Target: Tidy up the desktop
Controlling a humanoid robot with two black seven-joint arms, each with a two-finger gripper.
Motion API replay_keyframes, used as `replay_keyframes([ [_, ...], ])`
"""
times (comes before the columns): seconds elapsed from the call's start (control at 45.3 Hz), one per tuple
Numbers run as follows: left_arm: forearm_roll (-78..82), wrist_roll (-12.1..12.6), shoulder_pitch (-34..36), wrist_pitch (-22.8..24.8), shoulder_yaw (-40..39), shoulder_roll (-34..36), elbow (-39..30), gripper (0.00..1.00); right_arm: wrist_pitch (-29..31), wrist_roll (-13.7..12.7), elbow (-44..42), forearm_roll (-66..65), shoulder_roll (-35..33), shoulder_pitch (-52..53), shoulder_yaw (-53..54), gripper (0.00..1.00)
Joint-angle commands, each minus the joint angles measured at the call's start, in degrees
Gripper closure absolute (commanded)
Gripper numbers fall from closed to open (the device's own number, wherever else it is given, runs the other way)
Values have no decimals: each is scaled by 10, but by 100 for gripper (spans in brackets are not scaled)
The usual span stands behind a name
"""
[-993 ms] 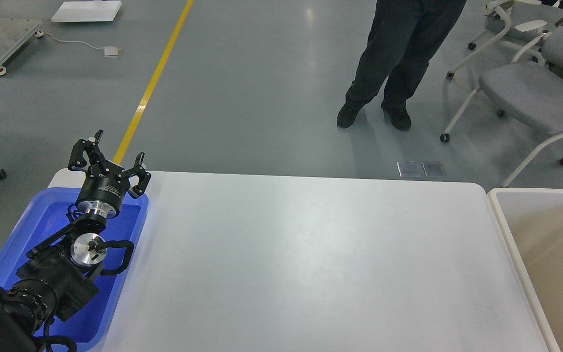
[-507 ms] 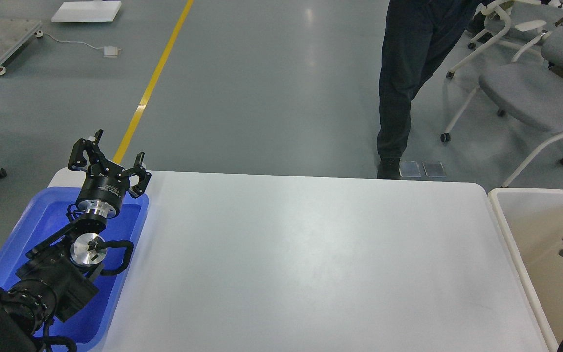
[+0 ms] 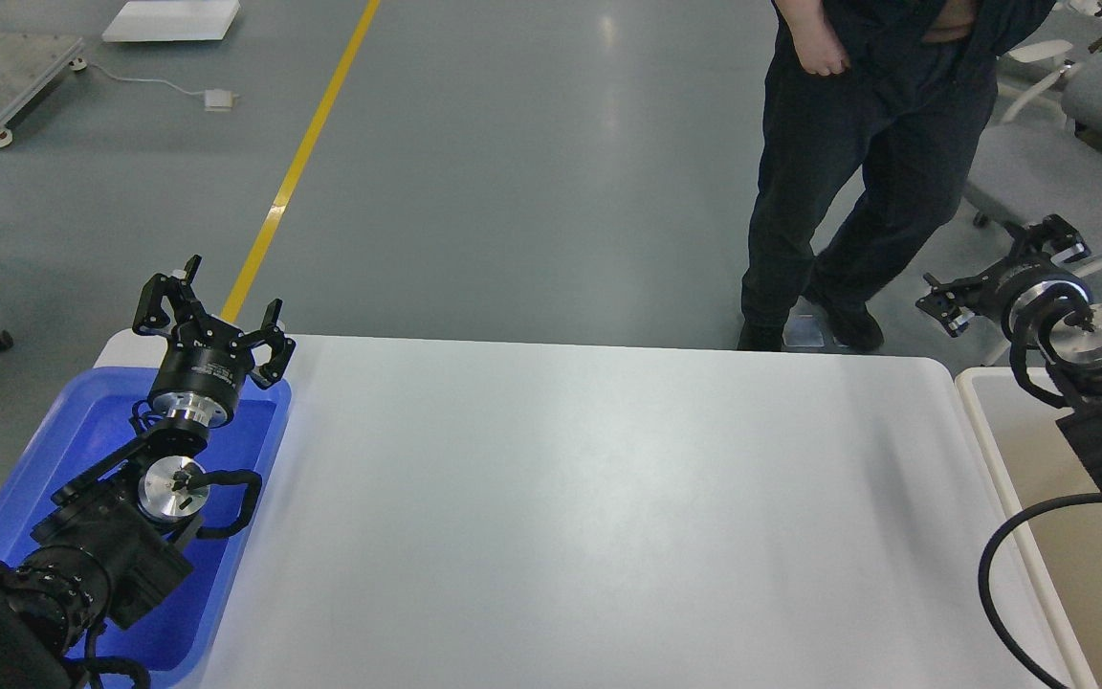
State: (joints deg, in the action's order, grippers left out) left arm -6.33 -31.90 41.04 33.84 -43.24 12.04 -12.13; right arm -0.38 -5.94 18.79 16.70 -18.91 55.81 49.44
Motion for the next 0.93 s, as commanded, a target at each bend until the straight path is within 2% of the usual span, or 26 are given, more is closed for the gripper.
replay_keyframes([
  [0.0,0,0,0,0,0,0,0,0,88,-1,66,35,49,4,30,0],
  [0.132,0,0,0,0,0,0,0,0,194,-1,71,35,71,-3,31,0],
  [0.221,0,0,0,0,0,0,0,0,231,0,71,36,94,-11,35,0],
  [0.64,0,0,0,1,0,0,0,0,235,1,67,36,176,-60,36,0],
  [0.904,0,0,0,0,0,0,0,0,236,1,67,36,185,-95,36,0],
])
